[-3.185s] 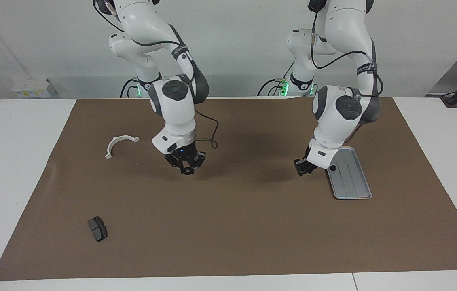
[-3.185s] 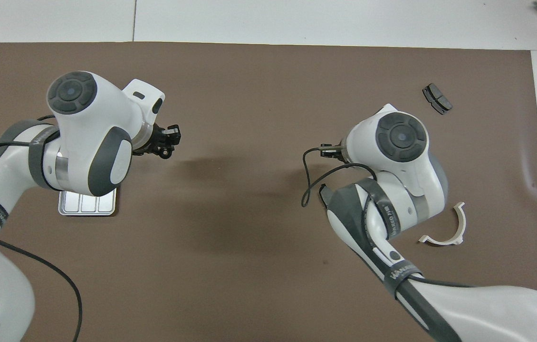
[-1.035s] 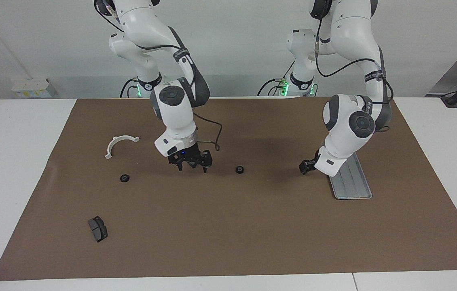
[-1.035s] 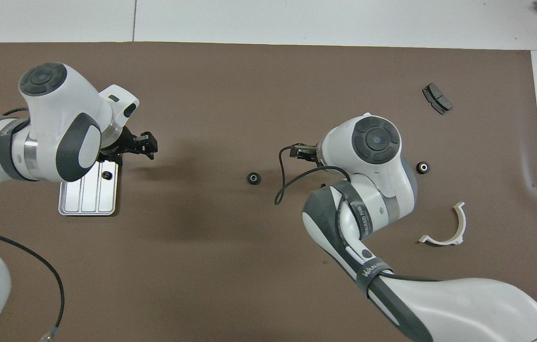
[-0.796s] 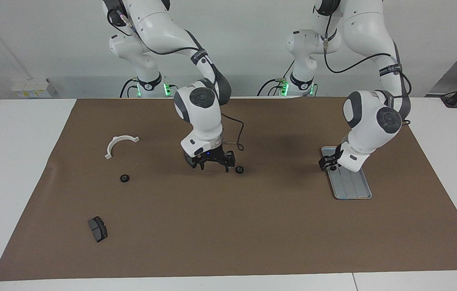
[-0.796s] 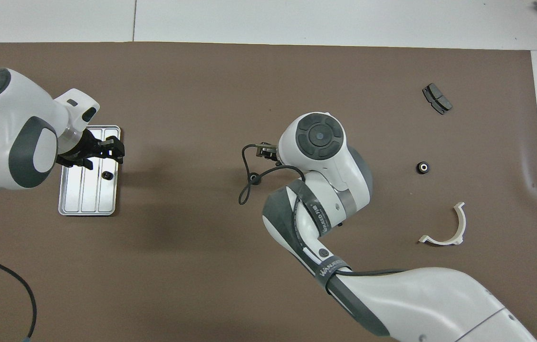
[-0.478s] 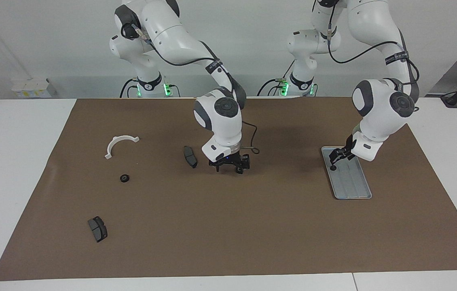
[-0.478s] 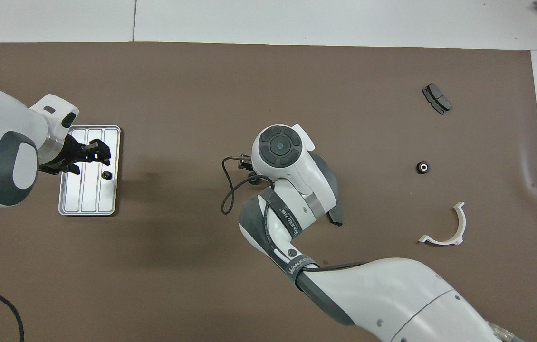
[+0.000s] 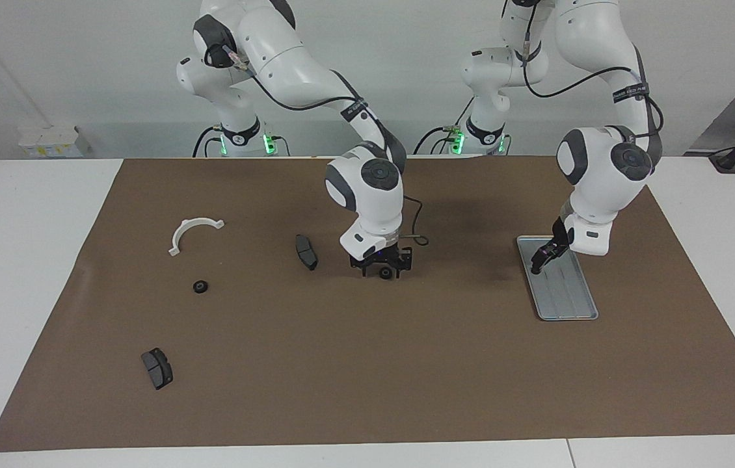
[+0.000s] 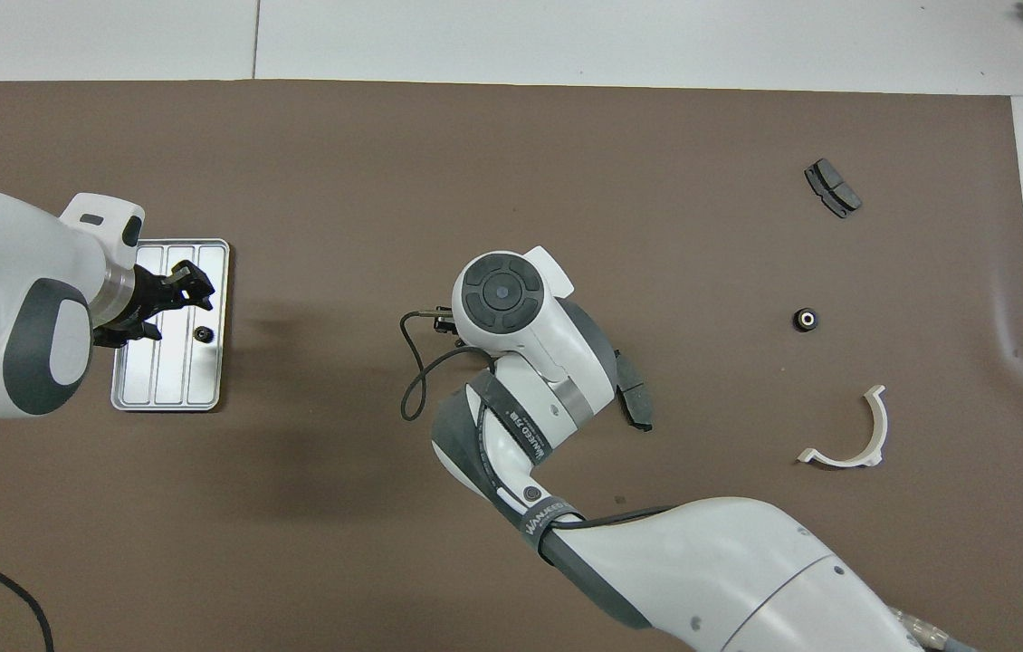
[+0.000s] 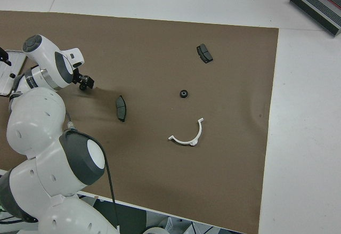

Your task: Place bearing gear from tray to pile

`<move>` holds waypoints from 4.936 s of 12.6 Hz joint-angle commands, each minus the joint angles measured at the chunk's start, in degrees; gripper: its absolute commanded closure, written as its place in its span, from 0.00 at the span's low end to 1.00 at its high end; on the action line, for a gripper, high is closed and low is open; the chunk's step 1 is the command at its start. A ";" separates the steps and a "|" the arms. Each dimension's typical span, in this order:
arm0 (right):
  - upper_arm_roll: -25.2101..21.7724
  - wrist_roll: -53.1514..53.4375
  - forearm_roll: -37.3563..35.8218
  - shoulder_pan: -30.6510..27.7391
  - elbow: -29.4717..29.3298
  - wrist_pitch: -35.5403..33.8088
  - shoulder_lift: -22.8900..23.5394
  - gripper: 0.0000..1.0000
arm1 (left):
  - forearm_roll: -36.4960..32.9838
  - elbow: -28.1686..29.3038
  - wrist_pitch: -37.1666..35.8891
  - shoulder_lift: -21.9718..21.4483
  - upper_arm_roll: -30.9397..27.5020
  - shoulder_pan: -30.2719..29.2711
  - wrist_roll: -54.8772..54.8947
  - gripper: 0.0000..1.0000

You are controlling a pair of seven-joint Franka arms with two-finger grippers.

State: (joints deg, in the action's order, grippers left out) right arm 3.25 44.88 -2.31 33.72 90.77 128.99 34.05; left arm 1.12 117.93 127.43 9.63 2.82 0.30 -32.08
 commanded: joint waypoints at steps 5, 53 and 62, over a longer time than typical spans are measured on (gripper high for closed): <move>0.00 1.88 -1.56 0.56 0.63 2.06 0.31 0.41 | -1.20 6.35 6.25 -0.58 -0.18 -0.22 -3.16 0.36; -0.43 -27.66 5.12 -21.68 7.23 -6.29 -16.92 0.00 | 4.16 -17.20 -3.76 12.08 0.08 32.66 -8.78 0.06; -0.35 -3.95 -1.09 -2.80 -4.95 -6.90 -2.97 0.00 | 4.07 -18.08 -20.19 -1.10 -0.09 7.98 18.15 0.00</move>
State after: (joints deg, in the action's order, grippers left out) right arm 2.96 36.63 0.16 28.68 93.67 123.81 24.51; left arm 4.51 99.01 109.61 10.04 2.25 11.16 -20.03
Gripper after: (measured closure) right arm 0.000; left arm 0.053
